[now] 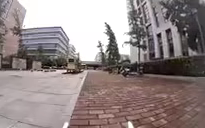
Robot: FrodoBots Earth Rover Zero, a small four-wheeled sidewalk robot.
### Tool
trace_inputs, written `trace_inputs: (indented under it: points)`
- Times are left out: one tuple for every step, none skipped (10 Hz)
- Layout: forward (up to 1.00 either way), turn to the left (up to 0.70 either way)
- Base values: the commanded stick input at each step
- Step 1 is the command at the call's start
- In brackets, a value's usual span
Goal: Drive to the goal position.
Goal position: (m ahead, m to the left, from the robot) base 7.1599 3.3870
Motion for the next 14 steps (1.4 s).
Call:
trace_inputs:
  points:
    - [0.45,-0.27]
    - [0.45,-0.27]
    - [0.45,-0.16]
    - [0.45,0.00]
    - [0.45,0.00]
    - [0.45,0.00]
    - [0.45,0.00]
    - [0.45,0.00]
    - [0.45,0.00]
    - [0.45,0.00]
    - [0.45,0.00]
    - [0.45,0.00]
    - [0.45,0.00]
    - [0.45,0.00]
